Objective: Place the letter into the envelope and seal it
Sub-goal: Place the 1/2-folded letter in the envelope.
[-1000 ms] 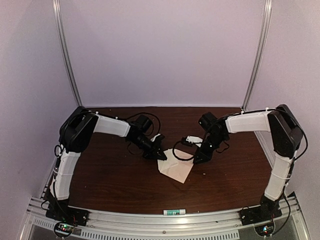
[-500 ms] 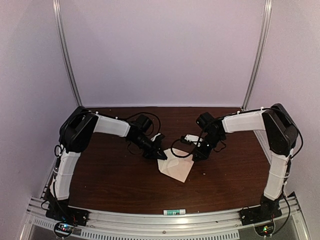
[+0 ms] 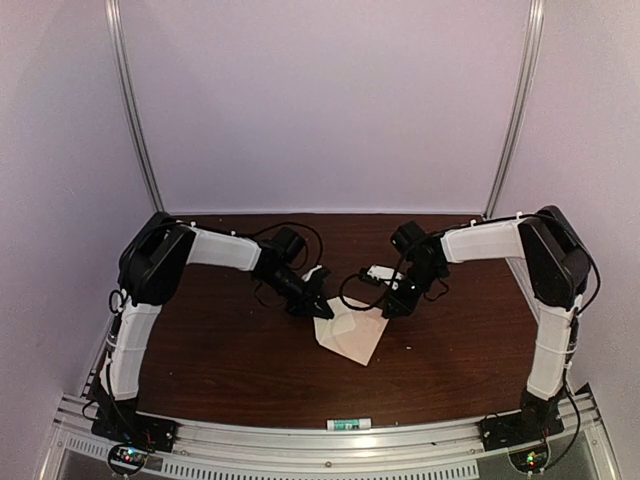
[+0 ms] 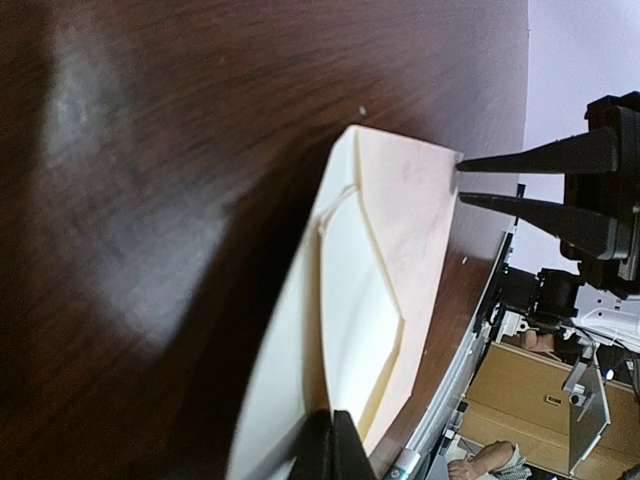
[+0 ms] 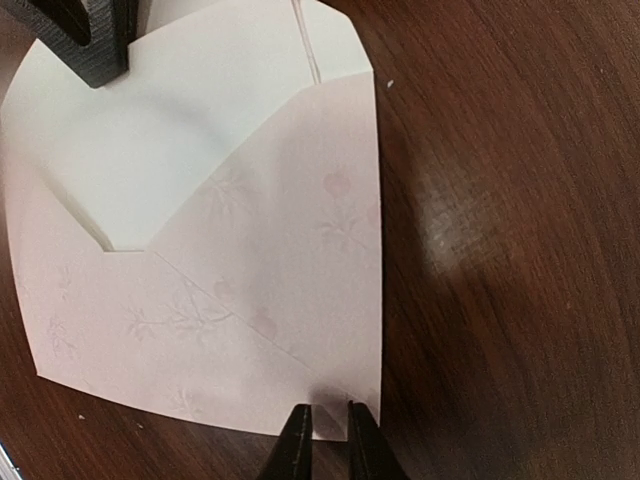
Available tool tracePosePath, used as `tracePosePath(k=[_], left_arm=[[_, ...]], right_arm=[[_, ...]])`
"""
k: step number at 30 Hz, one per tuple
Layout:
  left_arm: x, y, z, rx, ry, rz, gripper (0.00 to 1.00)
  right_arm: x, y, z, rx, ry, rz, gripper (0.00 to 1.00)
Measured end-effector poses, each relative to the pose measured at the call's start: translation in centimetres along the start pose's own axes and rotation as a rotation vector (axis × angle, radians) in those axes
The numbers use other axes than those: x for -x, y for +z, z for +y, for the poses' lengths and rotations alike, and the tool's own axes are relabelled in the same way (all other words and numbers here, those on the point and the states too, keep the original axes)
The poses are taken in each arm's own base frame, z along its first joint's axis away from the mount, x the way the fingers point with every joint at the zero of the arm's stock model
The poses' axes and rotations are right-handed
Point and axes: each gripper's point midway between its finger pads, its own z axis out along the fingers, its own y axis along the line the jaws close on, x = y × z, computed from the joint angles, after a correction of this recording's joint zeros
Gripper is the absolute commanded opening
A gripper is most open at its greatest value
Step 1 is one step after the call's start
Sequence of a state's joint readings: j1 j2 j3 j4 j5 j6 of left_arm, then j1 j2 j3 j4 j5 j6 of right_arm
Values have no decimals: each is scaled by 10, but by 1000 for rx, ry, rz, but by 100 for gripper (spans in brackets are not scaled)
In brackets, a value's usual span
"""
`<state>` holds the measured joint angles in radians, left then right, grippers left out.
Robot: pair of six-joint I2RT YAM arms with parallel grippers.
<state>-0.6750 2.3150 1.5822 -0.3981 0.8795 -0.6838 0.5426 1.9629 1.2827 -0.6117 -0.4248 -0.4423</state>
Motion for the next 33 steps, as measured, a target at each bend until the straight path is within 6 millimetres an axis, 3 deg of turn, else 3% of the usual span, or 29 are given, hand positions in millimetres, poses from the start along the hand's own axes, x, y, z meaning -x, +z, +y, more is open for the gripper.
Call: tracePosePath(k=[7,17,25,30,33], left_arm=[[18,-5,-19,-18,65,2,0],[19,-3,3,8,10,38,0],[23,-2,8,18,8,43,0],[24,-5,10,48,29,27,10],[22,-18,4,88,53,-2,13]], right_arm=[[1,1,-2,3,1,-4,14],[3,1,-3,-4,0,-15,15],[6,0,-11,-36,-2,-32,18],[6,-2,-17,-46,4,-36,24],[4,-9,-23,-60,15,-39,27]])
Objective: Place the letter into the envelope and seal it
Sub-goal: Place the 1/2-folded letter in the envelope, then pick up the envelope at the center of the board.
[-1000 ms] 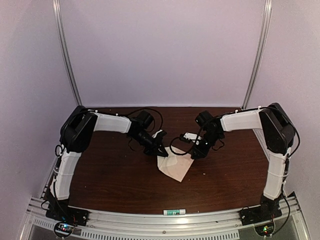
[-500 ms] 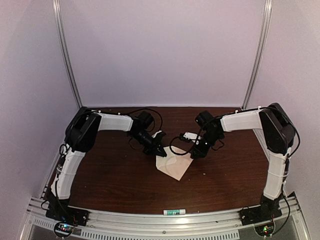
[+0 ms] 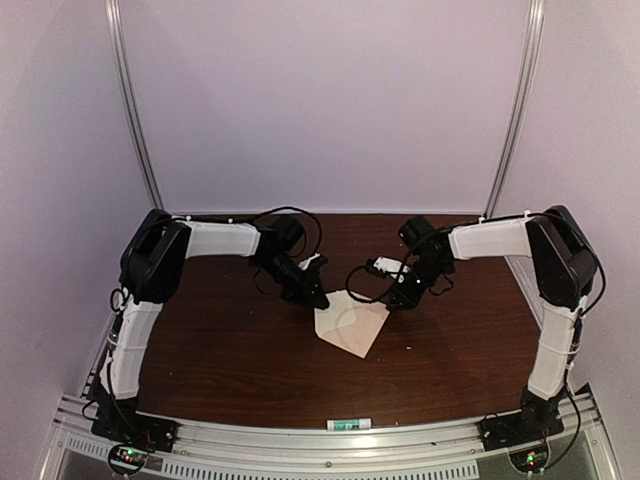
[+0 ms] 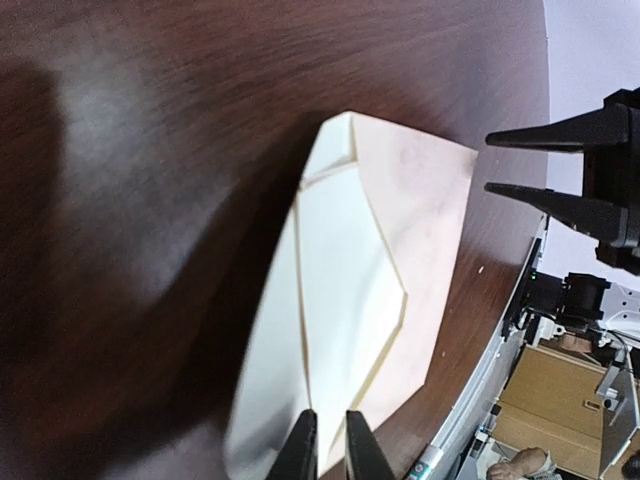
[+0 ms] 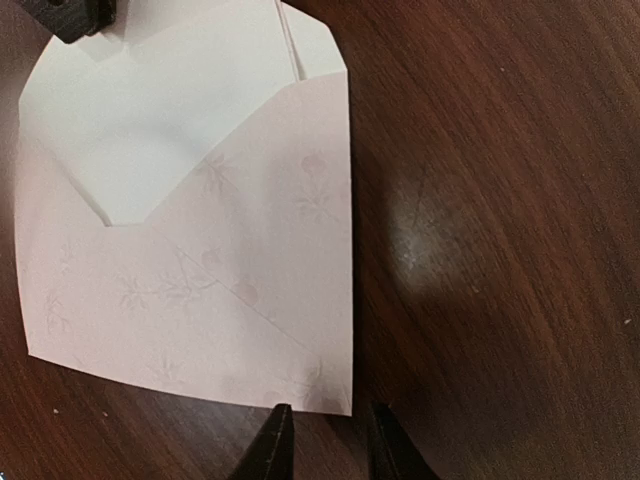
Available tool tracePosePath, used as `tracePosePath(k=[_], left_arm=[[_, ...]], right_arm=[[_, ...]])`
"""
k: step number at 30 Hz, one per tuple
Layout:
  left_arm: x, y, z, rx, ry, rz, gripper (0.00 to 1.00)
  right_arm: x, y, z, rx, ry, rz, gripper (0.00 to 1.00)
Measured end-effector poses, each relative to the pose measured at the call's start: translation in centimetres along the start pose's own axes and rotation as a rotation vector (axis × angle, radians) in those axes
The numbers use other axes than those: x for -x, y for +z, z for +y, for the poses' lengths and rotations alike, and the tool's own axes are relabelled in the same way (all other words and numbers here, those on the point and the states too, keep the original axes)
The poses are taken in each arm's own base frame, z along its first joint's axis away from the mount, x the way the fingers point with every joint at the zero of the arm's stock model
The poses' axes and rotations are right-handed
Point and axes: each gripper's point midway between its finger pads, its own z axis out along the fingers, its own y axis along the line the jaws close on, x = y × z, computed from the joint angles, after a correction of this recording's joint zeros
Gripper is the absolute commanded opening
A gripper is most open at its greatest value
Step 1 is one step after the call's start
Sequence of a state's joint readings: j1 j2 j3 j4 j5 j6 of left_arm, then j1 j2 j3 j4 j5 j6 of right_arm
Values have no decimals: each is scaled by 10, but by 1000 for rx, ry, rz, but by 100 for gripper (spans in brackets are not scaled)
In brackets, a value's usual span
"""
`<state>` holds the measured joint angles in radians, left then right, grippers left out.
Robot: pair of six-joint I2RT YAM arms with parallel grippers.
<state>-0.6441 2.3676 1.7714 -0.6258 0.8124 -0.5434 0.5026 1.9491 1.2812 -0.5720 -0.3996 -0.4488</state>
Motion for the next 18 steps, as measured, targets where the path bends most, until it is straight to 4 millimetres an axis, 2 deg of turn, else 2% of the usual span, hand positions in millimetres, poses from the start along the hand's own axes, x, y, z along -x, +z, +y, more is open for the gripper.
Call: tracePosePath(k=[5,8,11,15,18], left_arm=[[3,-47,-15,99,63,-120,20],[4,-71,-12,153,81,-204,22],[3,-72,1,158,57,-240,24],[-7,-51,27,157,-12,-229,27],[-7,-41,28,127,-31,-237,27]], right_arm=[[5,-26,-3,-24,-5,-51,30],[8,-34,1,-20,-19,-71,31],[5,-33,4,-7,-20,-67,32],[4,-32,7,7,-17,-66,33],[5,-33,8,14,-17,-70,33]])
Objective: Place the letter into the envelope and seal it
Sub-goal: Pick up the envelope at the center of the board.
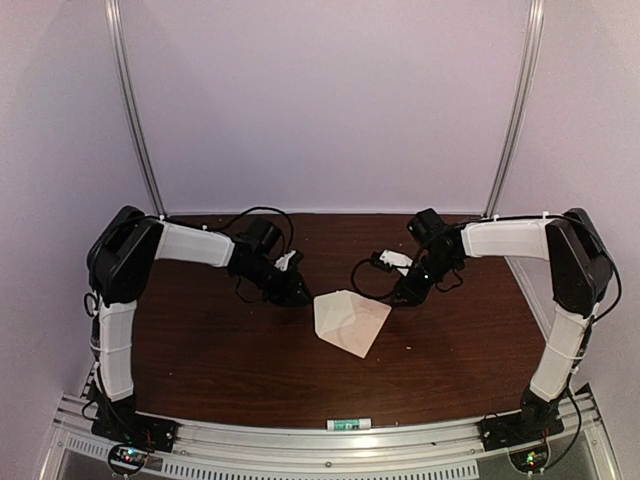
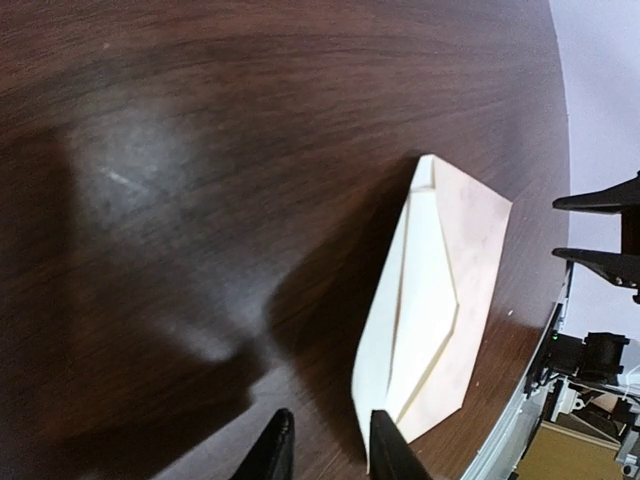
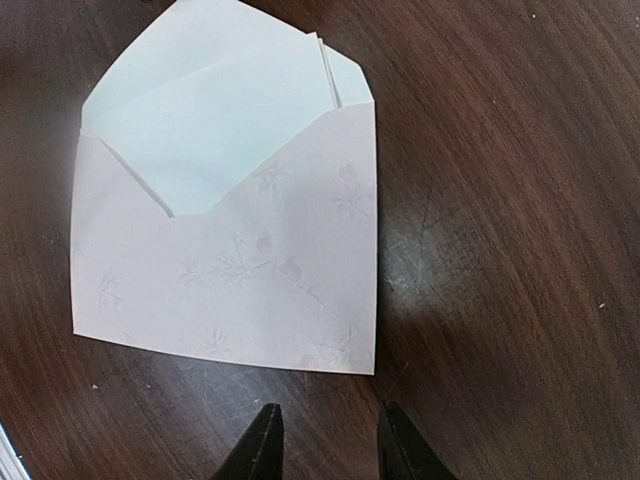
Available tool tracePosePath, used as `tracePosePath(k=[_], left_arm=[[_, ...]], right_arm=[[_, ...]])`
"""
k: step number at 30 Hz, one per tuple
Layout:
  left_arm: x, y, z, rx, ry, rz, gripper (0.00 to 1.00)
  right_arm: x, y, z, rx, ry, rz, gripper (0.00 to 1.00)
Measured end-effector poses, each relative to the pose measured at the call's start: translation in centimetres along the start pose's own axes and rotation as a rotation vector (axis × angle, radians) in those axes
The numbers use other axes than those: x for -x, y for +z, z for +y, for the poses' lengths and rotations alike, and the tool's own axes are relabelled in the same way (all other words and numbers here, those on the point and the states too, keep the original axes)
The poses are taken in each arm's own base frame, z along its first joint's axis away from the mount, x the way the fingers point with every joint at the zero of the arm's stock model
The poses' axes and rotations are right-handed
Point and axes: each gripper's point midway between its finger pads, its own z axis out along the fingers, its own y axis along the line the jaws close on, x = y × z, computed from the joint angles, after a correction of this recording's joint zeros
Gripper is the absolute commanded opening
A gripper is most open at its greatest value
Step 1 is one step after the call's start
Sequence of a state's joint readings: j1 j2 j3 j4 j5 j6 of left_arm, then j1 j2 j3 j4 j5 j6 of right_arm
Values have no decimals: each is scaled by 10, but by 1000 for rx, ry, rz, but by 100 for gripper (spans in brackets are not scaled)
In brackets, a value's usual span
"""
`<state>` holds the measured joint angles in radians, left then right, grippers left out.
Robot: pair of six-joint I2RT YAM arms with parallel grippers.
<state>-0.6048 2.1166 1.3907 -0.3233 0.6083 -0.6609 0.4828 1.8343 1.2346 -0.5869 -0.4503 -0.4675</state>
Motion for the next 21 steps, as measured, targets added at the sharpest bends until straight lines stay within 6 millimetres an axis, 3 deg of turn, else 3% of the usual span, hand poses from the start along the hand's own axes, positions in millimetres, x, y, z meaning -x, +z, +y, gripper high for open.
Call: tracePosePath(k=[6,14,17,21], left_arm=[[10,8,-14,-84,-12,-32,19],[3,28,-9,-133,-86,21,7],[4,29,-16,-169,-92,21,0],[9,30,-32,-265,-89,4,0]], right_arm=[[0,0,2,13,1,-5,34],[0,0,4,20,2,-7,34],[0,1,4,21,3,-6,34],[0,1,5,25,3,-6,33]])
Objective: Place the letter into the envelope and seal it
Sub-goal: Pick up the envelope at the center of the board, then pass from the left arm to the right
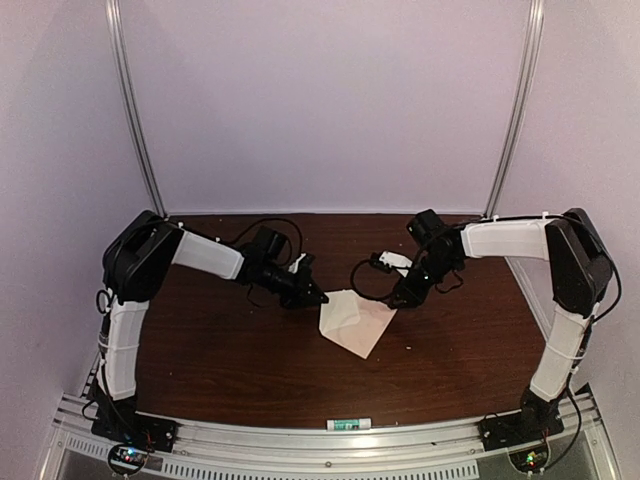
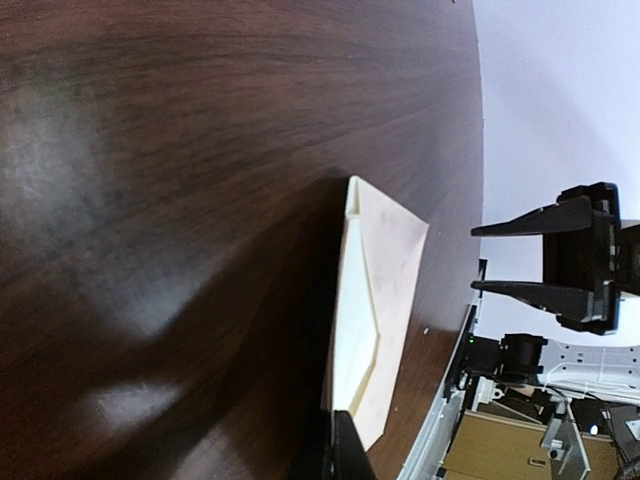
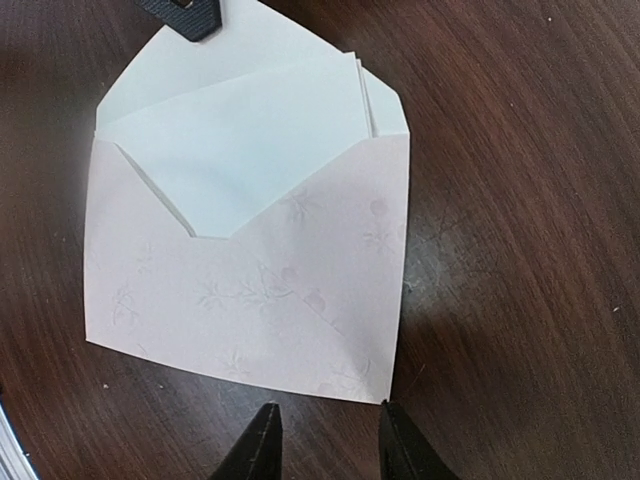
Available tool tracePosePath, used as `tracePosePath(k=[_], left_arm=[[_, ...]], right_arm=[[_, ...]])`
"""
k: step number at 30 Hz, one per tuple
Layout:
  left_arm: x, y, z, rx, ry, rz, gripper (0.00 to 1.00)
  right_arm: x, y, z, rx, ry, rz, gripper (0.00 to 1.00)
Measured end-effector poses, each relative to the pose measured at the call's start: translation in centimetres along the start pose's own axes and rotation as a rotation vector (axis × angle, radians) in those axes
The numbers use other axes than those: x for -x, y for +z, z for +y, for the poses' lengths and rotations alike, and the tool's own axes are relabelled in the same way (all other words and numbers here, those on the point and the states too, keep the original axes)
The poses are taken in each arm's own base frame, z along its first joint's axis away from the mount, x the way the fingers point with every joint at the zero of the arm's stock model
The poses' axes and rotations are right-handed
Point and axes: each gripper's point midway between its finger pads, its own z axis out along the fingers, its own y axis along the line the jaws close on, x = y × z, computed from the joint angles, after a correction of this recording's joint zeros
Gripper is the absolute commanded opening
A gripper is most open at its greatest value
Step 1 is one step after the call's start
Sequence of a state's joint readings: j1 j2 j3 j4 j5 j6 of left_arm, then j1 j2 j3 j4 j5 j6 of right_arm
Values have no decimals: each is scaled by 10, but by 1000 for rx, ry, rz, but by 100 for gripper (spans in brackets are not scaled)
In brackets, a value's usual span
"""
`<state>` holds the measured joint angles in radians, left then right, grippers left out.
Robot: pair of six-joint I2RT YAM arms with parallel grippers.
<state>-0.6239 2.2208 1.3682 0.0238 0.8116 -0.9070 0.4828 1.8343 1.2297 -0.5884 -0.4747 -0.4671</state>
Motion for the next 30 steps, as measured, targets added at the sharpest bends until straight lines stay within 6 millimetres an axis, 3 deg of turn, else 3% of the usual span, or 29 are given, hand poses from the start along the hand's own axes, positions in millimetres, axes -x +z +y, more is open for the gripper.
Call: tracePosePath(k=[5,8,12,15,16,17,18,22,24,26,30], left_arm=[[2,0,-17,-68,43,15,0],[9,-6,-35,-55,126,45,0],[20,-28,-79,-43,302,67,0],[16,-53,-110,-34,408,79,0],[13,-59,-118,-30,431,84,0],[9,-66,-127,-27,458,89,0],[5,-73,-133,-22,481,95,0],[-18,-86,-145,5,536,142,0],[-32,-86,-144,19,548,182,0],[-45,-83,-141,30,548,226,0],[-69,-74,-131,50,543,303,0]], right_arm=[[-2,-5,11,50,-39,4,36],[6,-26,26,103,-101,-11,42],[53,-84,41,99,-249,-128,53],[87,-136,57,45,-379,-230,63],[96,-151,64,24,-424,-261,72],[104,-166,71,3,-462,-293,94],[110,-178,76,-17,-488,-320,99],[125,-211,87,-59,-510,-399,100],[128,-214,89,-41,-517,-399,100],[126,-204,95,-17,-546,-356,96],[101,-156,140,39,-702,-204,75]])
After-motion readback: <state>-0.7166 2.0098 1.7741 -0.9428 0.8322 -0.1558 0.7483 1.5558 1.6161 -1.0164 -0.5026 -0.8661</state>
